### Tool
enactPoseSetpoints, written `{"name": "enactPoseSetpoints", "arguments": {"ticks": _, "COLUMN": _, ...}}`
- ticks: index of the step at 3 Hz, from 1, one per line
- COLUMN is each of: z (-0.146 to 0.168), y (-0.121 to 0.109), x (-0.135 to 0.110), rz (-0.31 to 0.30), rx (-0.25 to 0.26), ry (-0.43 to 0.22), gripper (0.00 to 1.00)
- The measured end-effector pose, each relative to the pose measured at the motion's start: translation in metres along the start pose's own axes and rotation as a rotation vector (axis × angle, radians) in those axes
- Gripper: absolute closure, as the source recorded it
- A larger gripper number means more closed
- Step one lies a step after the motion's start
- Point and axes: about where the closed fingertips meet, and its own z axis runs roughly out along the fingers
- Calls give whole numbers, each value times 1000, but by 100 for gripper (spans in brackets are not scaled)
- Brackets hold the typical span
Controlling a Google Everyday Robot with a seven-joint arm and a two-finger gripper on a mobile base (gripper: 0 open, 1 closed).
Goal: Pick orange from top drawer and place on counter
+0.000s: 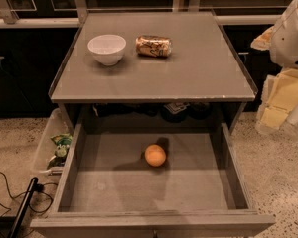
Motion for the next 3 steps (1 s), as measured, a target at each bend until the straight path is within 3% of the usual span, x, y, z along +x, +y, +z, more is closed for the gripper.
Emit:
{"name": "enactPoseSetpoints", "arguments": {"ticks": 2, "z": 9, "y": 2, "x": -1, "rz": -1, "rx": -2, "ry": -17, "gripper": 0}}
{"name": "enactPoseSetpoints", "arguments": {"ticks": 3, "z": 45, "y": 9, "x": -2, "rz": -5, "rx": -40, "ry": -65, "gripper": 0}}
